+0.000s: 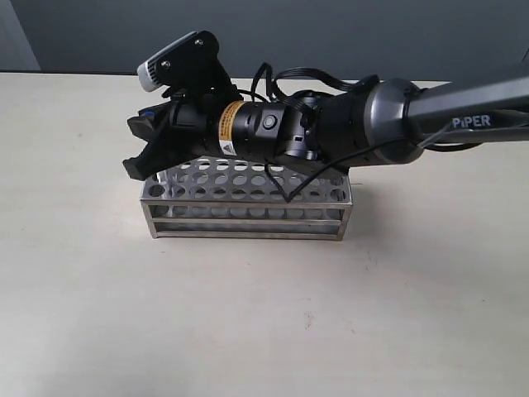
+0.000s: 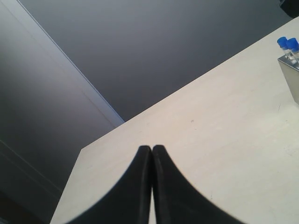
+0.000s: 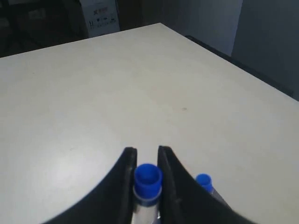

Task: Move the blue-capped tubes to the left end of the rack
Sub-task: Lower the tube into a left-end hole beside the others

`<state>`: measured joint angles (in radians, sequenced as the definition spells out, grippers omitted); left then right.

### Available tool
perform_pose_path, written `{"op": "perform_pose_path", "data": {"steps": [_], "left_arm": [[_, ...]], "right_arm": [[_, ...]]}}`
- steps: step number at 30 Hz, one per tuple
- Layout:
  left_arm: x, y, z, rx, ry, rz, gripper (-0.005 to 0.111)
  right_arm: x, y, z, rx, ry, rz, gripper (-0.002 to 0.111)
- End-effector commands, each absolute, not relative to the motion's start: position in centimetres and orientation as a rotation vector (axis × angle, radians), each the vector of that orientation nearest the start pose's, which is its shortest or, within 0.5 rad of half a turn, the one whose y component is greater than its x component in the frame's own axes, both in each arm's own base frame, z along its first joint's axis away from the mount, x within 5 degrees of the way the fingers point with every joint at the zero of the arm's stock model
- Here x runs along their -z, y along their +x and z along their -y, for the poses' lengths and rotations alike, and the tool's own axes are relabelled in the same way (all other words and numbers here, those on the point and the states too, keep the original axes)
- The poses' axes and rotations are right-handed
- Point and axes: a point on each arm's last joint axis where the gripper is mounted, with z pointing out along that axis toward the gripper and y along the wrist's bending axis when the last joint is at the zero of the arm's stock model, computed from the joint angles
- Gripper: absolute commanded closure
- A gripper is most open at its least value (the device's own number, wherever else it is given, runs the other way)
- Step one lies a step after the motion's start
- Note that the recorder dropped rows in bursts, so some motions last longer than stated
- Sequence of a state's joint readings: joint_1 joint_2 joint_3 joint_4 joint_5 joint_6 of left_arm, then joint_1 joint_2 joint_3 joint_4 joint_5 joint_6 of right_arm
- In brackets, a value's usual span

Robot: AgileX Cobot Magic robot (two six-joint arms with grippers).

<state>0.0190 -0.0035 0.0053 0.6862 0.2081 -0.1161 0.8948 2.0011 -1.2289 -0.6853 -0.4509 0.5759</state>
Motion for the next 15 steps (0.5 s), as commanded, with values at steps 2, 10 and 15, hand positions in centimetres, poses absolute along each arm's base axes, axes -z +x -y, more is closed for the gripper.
{"op": "perform_pose_path", "data": {"steps": [2, 10, 15], "left_arm": [[-19.9, 5.5, -1.3, -0.541, 0.345, -1.632, 0.106], [-19.9, 5.5, -1.3, -0.541, 0.345, -1.632, 0.106], [-19.9, 5.5, -1.3, -0.541, 0.345, -1.632, 0.106]], "right_arm": [[-18.1, 25.4, -36.4, -0.792, -1.121, -1.692, 0.108], [-16.4, 25.5, -36.5, -0.769, -1.139, -1.739, 0.108], [-15.3, 25.6, -36.6, -0.785, -1.128, -1.774, 0.108]]}}
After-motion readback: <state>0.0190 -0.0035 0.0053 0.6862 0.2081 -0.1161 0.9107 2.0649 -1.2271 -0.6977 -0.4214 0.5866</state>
